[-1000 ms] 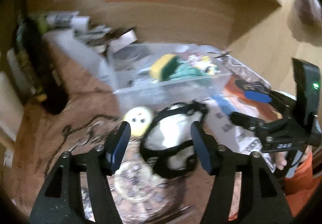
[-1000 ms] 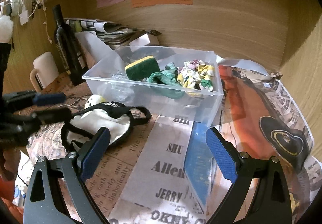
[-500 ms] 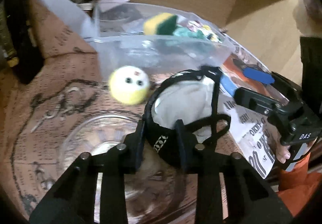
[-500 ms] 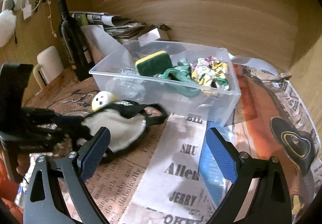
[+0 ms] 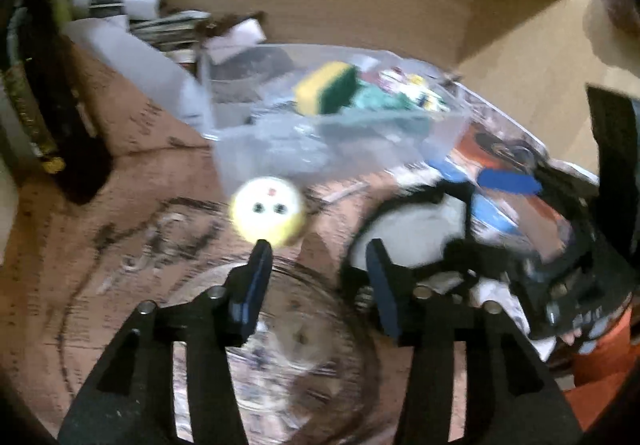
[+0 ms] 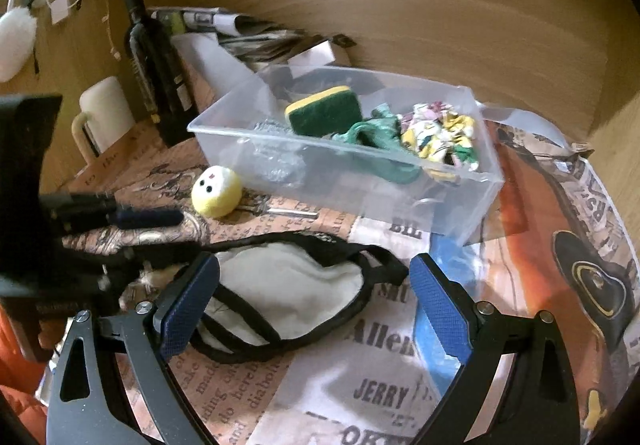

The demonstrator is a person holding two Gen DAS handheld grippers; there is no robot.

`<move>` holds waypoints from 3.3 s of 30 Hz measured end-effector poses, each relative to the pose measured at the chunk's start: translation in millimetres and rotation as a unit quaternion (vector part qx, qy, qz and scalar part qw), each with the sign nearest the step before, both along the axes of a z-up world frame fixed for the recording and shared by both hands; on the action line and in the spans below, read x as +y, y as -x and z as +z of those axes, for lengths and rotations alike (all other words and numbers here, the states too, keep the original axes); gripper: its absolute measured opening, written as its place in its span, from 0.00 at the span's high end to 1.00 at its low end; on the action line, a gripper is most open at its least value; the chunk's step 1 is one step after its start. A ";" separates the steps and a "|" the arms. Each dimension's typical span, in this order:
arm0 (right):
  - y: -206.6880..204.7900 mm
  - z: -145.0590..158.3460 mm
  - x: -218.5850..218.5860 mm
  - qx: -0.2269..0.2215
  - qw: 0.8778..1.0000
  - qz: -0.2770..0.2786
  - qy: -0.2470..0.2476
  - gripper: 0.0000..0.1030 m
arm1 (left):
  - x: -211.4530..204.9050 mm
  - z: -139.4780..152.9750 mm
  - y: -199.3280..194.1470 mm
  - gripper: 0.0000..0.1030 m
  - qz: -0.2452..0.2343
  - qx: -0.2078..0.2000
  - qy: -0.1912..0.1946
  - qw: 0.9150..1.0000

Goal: Organize soft objects
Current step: 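Grasp the yellow fuzzy ball with the left tool while the right tool grasps the eye mask, then place the yellow ball and eye mask into the clear box while both tools open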

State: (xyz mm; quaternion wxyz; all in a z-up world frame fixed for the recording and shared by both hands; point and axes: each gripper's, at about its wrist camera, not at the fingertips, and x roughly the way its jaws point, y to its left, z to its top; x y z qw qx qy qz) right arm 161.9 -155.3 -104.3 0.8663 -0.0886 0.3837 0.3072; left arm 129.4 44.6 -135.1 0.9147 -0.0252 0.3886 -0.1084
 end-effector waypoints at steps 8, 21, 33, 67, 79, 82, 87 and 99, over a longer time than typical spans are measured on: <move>-5.0 -23.9 21.6 0.024 0.999 0.024 0.042 0.07 | 15.9 -6.7 -27.4 0.42 0.035 0.007 -0.015 0.999; -10.5 -35.4 21.3 0.040 0.998 0.029 0.044 0.48 | 6.9 -20.9 -48.2 0.56 0.018 0.020 -0.023 0.999; -0.1 -10.4 -1.1 0.000 1.000 0.006 0.009 0.80 | -1.3 8.1 -12.7 0.57 0.013 -0.027 -0.030 0.999; -91.0 48.7 -17.1 -0.097 0.990 -0.096 -0.031 0.80 | 0.0 35.1 -91.8 0.57 0.016 -0.046 -0.029 0.998; -98.0 25.2 -6.5 -0.081 0.993 -0.086 0.015 0.52 | -6.7 25.7 -97.3 0.48 0.009 -0.034 -0.038 0.999; -96.6 29.0 -8.5 -0.084 0.993 -0.088 0.007 0.34 | -6.3 30.0 -91.5 0.42 0.012 -0.043 -0.036 0.998; -91.1 38.0 -11.6 -0.090 0.992 -0.085 0.000 0.33 | -7.0 44.9 -74.6 0.33 0.016 -0.070 -0.030 0.997; -30.7 96.1 -25.8 -0.181 0.979 -0.080 -0.049 0.24 | -14.4 100.3 -13.3 0.29 0.035 -0.181 -0.023 0.983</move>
